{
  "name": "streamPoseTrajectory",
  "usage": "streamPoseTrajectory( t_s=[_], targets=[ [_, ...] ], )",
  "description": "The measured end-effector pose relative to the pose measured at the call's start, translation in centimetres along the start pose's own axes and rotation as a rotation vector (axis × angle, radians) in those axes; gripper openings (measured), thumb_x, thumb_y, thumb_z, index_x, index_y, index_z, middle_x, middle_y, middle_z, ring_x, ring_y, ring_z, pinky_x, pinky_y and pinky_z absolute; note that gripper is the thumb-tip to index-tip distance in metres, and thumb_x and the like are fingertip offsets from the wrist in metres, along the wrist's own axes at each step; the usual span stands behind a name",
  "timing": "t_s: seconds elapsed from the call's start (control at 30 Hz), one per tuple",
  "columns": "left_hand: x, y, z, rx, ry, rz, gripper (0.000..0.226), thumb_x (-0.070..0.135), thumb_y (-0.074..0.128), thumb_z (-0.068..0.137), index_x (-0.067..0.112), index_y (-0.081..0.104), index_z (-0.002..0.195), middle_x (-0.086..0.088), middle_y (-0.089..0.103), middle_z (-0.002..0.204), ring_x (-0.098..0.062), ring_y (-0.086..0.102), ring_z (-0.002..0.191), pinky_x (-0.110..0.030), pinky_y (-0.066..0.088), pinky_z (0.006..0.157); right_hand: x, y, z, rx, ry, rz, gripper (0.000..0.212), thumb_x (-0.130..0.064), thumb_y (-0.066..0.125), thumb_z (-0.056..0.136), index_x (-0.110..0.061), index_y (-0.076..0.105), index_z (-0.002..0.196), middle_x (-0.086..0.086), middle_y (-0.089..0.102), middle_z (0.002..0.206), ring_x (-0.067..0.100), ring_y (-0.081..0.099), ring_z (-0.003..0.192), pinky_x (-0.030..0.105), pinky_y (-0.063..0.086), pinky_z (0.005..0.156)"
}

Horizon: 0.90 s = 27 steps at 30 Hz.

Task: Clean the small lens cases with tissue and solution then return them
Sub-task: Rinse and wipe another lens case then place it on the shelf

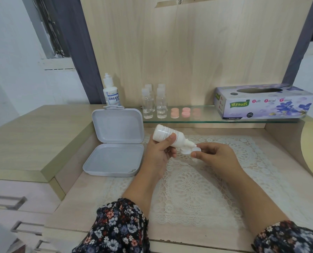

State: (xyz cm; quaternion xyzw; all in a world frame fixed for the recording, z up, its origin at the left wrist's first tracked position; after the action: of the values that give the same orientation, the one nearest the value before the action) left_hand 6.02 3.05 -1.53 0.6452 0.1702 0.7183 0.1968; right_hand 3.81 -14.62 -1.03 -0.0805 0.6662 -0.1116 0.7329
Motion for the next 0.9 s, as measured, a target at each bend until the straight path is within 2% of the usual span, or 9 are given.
streamPoseTrajectory(
  t_s=[0.13, 0.3, 0.57, 0.77, 0.9],
  targets=[
    [0.06, 0.03, 0.02, 0.002, 0.005, 0.002, 0.053, 0.021, 0.078, 0.069, 0.001, 0.052, 0.111, -0.010, 0.063, 0.078, -0.013, 0.050, 0.051, -0.025, 0.044, 0.046, -0.01, 0.00, -0.08, -0.011, -0.002, 0.011, 0.021, -0.022, 0.081, 0.074, -0.024, 0.076, 0.095, -0.008, 0.074, 0.078, -0.001, 0.066, 0.069, 0.016, 0.044, 0.067],
    [-0.06, -0.21, 0.18, 0.026, 0.001, 0.014, 0.051, 0.020, 0.074, 0.070, -0.002, 0.054, 0.112, -0.010, 0.063, 0.077, -0.013, 0.050, 0.051, -0.024, 0.043, 0.045, -0.09, -0.01, -0.10, -0.016, -0.011, 0.011, 0.021, -0.022, 0.081, 0.075, -0.024, 0.076, 0.095, -0.011, 0.073, 0.076, -0.004, 0.065, 0.067, 0.015, 0.043, 0.067],
    [-0.14, -0.31, 0.22, 0.044, 0.007, 0.046, 0.065, 0.021, 0.074, 0.071, -0.012, 0.048, 0.121, -0.011, 0.061, 0.077, -0.013, 0.051, 0.051, -0.024, 0.045, 0.046, -0.02, 0.00, -0.06, -0.017, -0.008, 0.015, 0.021, -0.023, 0.081, 0.075, -0.023, 0.076, 0.095, -0.010, 0.074, 0.077, -0.003, 0.066, 0.069, 0.016, 0.044, 0.068],
    [0.00, -0.11, 0.00, 0.043, -0.003, 0.023, 0.063, 0.022, 0.076, 0.072, -0.009, 0.050, 0.120, -0.010, 0.062, 0.075, -0.013, 0.051, 0.050, -0.025, 0.045, 0.046, -0.03, -0.04, -0.07, -0.013, -0.009, 0.015, 0.022, -0.021, 0.081, 0.075, -0.022, 0.076, 0.096, -0.010, 0.074, 0.077, -0.002, 0.066, 0.069, 0.015, 0.044, 0.067],
    [0.04, -0.04, -0.15, 0.076, -0.020, -0.020, 0.069, 0.024, 0.075, 0.071, -0.007, 0.048, 0.125, -0.010, 0.063, 0.078, -0.013, 0.053, 0.052, -0.025, 0.047, 0.047, -0.02, -0.07, -0.07, -0.006, -0.008, 0.016, 0.021, -0.022, 0.081, 0.074, -0.023, 0.076, 0.095, -0.010, 0.074, 0.077, -0.002, 0.067, 0.069, 0.016, 0.045, 0.068]
  ],
)
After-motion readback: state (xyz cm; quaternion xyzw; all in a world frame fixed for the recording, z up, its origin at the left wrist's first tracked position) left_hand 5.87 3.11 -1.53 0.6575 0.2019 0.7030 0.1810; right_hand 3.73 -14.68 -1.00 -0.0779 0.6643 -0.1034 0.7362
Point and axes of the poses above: each hand's wrist, its own z-axis towards the middle knuckle, its own y-axis out of the palm, x = y × z, the point moved 5 cm from there along z, towards the middle knuckle
